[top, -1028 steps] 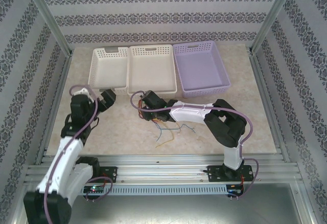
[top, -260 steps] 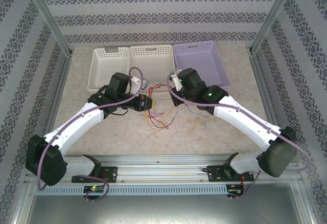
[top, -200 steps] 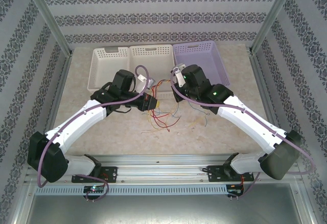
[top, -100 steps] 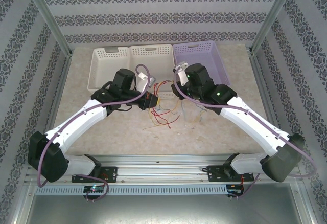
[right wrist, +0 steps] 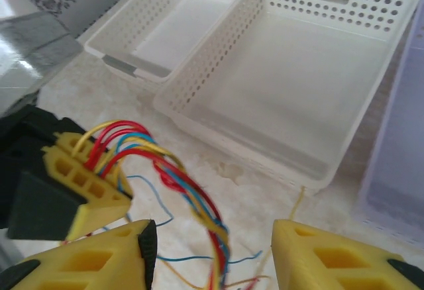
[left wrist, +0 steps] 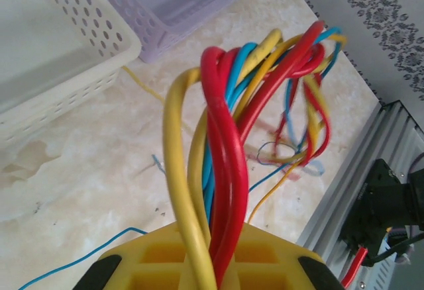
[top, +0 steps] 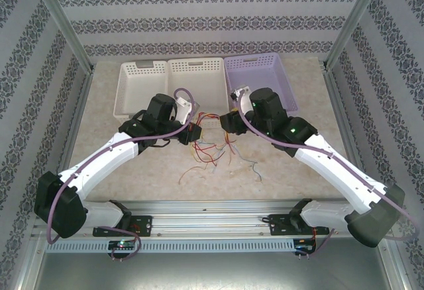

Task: Untangle the cables

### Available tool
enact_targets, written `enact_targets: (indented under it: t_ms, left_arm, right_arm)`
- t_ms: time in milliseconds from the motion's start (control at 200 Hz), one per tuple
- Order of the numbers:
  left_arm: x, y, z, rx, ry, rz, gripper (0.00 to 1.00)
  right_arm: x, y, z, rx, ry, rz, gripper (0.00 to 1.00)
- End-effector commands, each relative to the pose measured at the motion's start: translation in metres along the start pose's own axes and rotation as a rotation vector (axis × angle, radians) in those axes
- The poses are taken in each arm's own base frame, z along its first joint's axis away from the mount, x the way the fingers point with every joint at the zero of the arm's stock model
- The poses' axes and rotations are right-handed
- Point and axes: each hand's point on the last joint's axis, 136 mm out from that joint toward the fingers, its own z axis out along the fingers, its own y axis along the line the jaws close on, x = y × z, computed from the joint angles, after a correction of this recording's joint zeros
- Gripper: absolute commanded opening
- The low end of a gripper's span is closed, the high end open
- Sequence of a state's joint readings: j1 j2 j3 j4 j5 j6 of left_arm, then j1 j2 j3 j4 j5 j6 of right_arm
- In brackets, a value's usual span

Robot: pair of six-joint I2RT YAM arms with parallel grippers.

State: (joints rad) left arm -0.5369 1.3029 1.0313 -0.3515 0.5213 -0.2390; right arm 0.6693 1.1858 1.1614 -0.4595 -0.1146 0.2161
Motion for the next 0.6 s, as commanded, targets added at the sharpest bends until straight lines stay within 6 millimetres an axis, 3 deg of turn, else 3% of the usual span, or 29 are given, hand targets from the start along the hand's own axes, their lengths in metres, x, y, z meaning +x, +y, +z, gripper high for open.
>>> enact_targets:
  t_ms: [0, 170, 320, 595]
  left_arm:
    - [-0.005, 0.005, 0.003, -0.044, -0.023, 0.015, 0.0]
    - [-0.008, 0.018, 0.003, -0.114, -0.046, -0.005, 0.0]
    - [-0.01, 0.017, 0.004, -0.104, -0.067, -0.015, 0.0]
    - [-0.008, 0.004, 0.007, -0.02, -0.057, -0.01, 0.0]
  right_arm:
    - [0.005, 0.015, -0.005, -0.102, 0.007, 0.085, 0.49]
    - [0.01, 0.037, 0.001, -0.254, 0.009, 0.239, 0.42]
    - [0.009, 0.051, 0.016, -0.343, -0.007, 0.341, 0.39]
    - [0.003, 0.048, 0.044, -0.313, -0.061, 0.385, 0.36]
